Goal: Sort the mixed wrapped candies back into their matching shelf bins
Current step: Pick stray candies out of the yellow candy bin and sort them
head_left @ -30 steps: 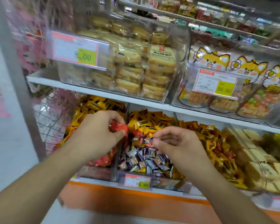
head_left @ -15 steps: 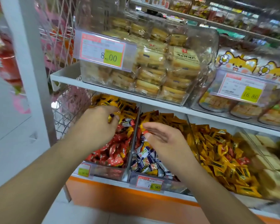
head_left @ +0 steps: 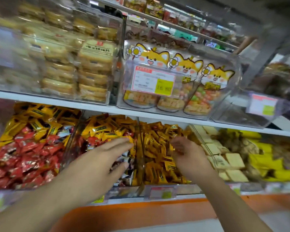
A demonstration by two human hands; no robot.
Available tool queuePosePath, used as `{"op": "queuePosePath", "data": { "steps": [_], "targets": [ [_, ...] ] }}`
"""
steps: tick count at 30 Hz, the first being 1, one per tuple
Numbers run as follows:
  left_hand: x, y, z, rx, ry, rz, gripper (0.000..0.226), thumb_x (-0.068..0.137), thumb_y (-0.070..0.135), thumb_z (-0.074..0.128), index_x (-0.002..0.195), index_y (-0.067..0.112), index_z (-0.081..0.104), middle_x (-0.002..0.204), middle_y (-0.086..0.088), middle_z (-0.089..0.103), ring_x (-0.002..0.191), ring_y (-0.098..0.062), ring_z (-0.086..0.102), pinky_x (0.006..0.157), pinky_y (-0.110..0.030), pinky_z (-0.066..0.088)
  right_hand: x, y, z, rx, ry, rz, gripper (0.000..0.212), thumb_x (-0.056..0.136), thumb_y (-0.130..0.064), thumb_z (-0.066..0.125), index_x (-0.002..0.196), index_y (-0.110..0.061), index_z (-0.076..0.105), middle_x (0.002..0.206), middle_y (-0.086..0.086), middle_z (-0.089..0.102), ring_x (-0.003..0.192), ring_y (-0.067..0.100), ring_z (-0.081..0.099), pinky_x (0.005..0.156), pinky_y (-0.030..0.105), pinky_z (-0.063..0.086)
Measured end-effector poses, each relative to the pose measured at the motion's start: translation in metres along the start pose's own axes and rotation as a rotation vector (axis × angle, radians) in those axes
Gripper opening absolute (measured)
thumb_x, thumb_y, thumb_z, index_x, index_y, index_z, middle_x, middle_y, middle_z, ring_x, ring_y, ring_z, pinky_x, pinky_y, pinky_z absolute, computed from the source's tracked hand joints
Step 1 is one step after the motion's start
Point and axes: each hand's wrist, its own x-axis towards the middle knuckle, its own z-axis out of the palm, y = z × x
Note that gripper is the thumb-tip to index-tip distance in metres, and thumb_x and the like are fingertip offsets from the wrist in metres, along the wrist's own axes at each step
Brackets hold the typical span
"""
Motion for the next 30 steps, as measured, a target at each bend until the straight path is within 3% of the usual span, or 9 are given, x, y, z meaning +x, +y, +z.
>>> {"op": "queuePosePath", "data": {
  "steps": [2, 4, 6, 10, 16, 19, 21, 24, 30],
  "targets": [
    [0.007, 0.013, 0.007, -0.002, -0.032, 0.016, 0.061, 0.102, 0.058, 0.038, 0.155, 0.061, 0.008, 0.154, 0.048, -0.015, 0.147, 0.013, 0.013, 0.114, -0.013, 0.025, 0.003, 0.017, 0.001, -0.130, -0.097, 0.086, 0.043, 0.102, -0.034, 0.060, 0.144, -0.028, 0.053, 0.139, -0.001, 0.060, 0.123, 0.023, 0.061, 0.082, 0.025, 0.046],
    [0.014, 0.024, 0.014, 0.007, -0.066, 0.023, 0.061, 0.102, 0.058, 0.037, 0.155, 0.061, 0.005, 0.152, 0.049, -0.022, 0.145, 0.010, 0.022, 0.112, -0.015, 0.030, 0.003, 0.027, 0.008, -0.191, -0.221, 0.095, 0.051, 0.103, -0.041, 0.054, 0.151, -0.027, 0.043, 0.147, 0.001, 0.052, 0.132, 0.026, 0.053, 0.098, 0.032, 0.048],
    [0.019, 0.029, 0.022, 0.003, -0.084, 0.035, 0.062, 0.102, 0.059, 0.036, 0.155, 0.060, 0.005, 0.150, 0.049, -0.025, 0.148, 0.014, 0.008, 0.118, -0.017, 0.023, -0.001, 0.028, 0.015, -0.194, -0.308, 0.046, 0.048, 0.104, -0.045, 0.051, 0.148, -0.030, 0.044, 0.147, -0.003, 0.049, 0.136, 0.024, 0.047, 0.109, 0.036, 0.044],
    [0.029, 0.028, 0.038, 0.063, -0.099, 0.032, 0.063, 0.102, 0.060, 0.031, 0.156, 0.057, -0.001, 0.149, 0.046, -0.033, 0.145, 0.015, -0.015, 0.124, -0.020, 0.013, -0.010, 0.022, 0.021, -0.082, -0.424, 0.011, 0.027, 0.103, -0.050, 0.050, 0.124, -0.034, 0.056, 0.118, -0.006, 0.061, 0.103, 0.020, 0.063, 0.090, 0.043, 0.055],
    [0.035, 0.027, 0.049, 0.090, -0.100, 0.030, 0.065, 0.099, 0.063, 0.028, 0.155, 0.057, -0.005, 0.149, 0.046, -0.035, 0.144, 0.016, -0.022, 0.114, -0.011, -0.001, -0.014, 0.027, 0.010, -0.041, -0.423, -0.052, 0.056, 0.104, -0.047, 0.053, 0.157, -0.032, 0.039, 0.158, -0.010, 0.042, 0.139, 0.013, 0.045, 0.110, 0.027, 0.040],
    [0.034, 0.026, 0.049, 0.082, -0.096, 0.033, 0.064, 0.098, 0.064, 0.028, 0.153, 0.061, -0.006, 0.148, 0.047, -0.033, 0.144, 0.017, -0.020, 0.115, -0.011, -0.002, -0.008, 0.032, 0.002, -0.015, -0.325, -0.059, 0.042, 0.106, -0.037, 0.054, 0.148, -0.033, 0.052, 0.133, -0.007, 0.064, 0.096, -0.010, 0.061, 0.081, 0.015, 0.050],
    [0.034, 0.024, 0.049, 0.072, -0.094, 0.033, 0.064, 0.098, 0.064, 0.028, 0.153, 0.062, -0.004, 0.149, 0.048, -0.032, 0.145, 0.017, -0.018, 0.115, -0.011, -0.001, -0.001, 0.039, -0.003, -0.021, -0.183, -0.032, 0.029, 0.106, -0.029, 0.054, 0.133, -0.030, 0.063, 0.113, -0.007, 0.068, 0.066, -0.006, 0.061, 0.056, 0.015, 0.047],
    [0.033, 0.022, 0.049, 0.068, -0.086, 0.034, 0.064, 0.099, 0.063, 0.029, 0.154, 0.060, -0.002, 0.149, 0.048, -0.031, 0.146, 0.016, -0.017, 0.116, -0.012, 0.000, 0.013, 0.053, -0.004, -0.149, -0.042, -0.016, 0.027, 0.103, -0.026, 0.059, 0.129, -0.025, 0.065, 0.122, -0.005, 0.068, 0.088, 0.010, 0.066, 0.072, 0.023, 0.054],
    [0.033, 0.020, 0.049, 0.059, -0.088, 0.029, 0.064, 0.100, 0.062, 0.030, 0.157, 0.056, 0.000, 0.149, 0.048, -0.031, 0.147, 0.015, -0.017, 0.118, -0.013, -0.001, 0.033, 0.071, 0.013, -0.181, -0.056, -0.034, 0.042, 0.094, -0.033, 0.072, 0.135, -0.028, 0.064, 0.128, -0.007, 0.068, 0.121, 0.014, 0.060, 0.095, 0.029, 0.053]
  ]
}}
